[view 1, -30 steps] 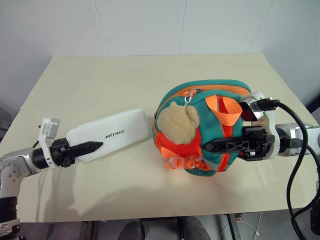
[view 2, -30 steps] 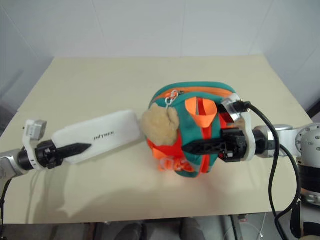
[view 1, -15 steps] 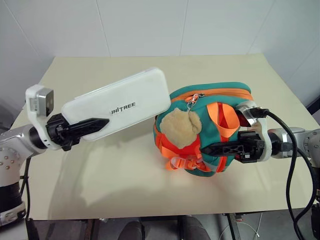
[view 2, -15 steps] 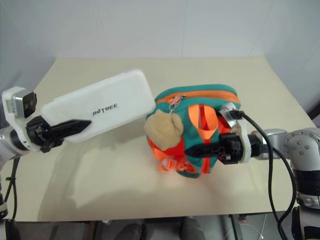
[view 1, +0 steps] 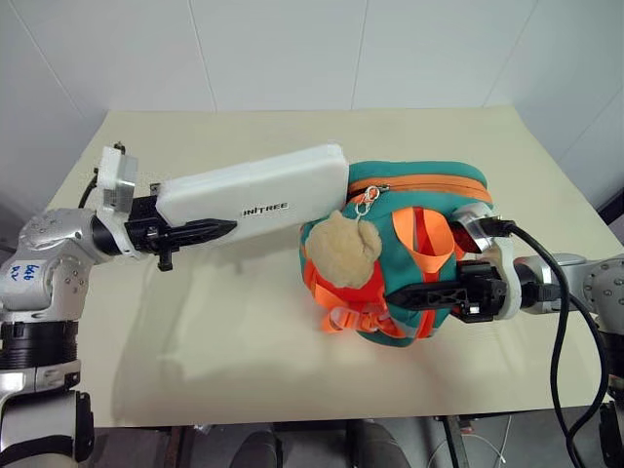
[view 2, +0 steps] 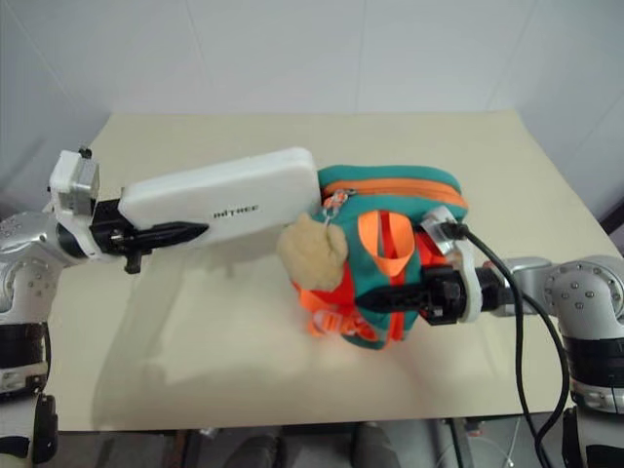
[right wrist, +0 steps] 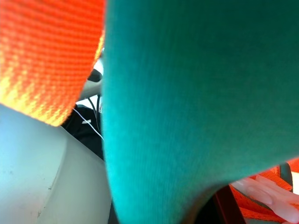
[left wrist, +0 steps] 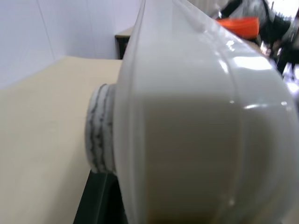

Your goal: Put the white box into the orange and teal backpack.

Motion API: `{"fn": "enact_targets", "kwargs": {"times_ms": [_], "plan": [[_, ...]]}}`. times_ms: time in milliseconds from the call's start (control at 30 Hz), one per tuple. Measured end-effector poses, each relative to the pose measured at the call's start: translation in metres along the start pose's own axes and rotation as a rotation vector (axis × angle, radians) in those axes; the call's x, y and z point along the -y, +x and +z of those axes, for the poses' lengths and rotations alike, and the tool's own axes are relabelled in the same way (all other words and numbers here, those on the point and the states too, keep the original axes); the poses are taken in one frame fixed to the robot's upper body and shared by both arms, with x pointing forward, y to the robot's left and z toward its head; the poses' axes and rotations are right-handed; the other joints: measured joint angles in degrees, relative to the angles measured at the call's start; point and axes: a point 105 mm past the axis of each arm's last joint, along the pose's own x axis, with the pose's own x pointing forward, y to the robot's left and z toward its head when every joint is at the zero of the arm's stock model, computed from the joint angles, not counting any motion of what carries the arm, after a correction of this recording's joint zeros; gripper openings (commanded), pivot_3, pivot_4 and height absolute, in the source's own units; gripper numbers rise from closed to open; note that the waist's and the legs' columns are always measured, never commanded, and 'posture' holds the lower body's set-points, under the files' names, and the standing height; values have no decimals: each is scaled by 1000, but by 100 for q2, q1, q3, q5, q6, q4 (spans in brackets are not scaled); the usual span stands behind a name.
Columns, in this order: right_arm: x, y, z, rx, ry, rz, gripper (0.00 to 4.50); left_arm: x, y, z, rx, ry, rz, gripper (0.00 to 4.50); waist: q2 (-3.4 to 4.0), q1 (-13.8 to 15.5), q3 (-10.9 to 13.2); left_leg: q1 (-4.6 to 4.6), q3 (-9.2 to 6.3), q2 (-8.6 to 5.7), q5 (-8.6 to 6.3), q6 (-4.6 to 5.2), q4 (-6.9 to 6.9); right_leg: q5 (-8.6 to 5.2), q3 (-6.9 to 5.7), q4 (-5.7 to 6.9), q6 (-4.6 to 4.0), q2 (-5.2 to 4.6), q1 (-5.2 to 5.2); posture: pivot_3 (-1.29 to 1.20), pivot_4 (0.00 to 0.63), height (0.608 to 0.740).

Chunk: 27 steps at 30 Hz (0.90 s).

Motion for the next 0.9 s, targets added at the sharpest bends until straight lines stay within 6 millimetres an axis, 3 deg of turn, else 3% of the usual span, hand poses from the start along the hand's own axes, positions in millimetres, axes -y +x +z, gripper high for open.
{"fn": "enact_targets", "kwargs": {"times_ms": [100,233,433,900], "plan": [[1,2,0,5,1,1,526,-7,-2,0,-50,87,-6,1208,-1,0,-1,0,0,0,-1,1,7,1,0,4,1,0,3,0,150,740],[0,0,2,19,-8,-2,526,-6,-1,-19,-160,75,-51,1208,-2,-7,0,0,0,2,-2,4,8,2,1,21,2,3,3,0,150,740],[0,1,2,30,-9,4,526,-8,12,-13,-191,71,-112,1208,-2,-4,0,-2,0,2,-5,9,11,2,0,31,3,3,3,0,150,740],[0,5,3,43,-17,18,526,-6,94,6,-207,62,-285,1208,-6,-2,2,-9,-1,2,-10,18,23,2,1,34,4,9,1,0,150,740]]}}
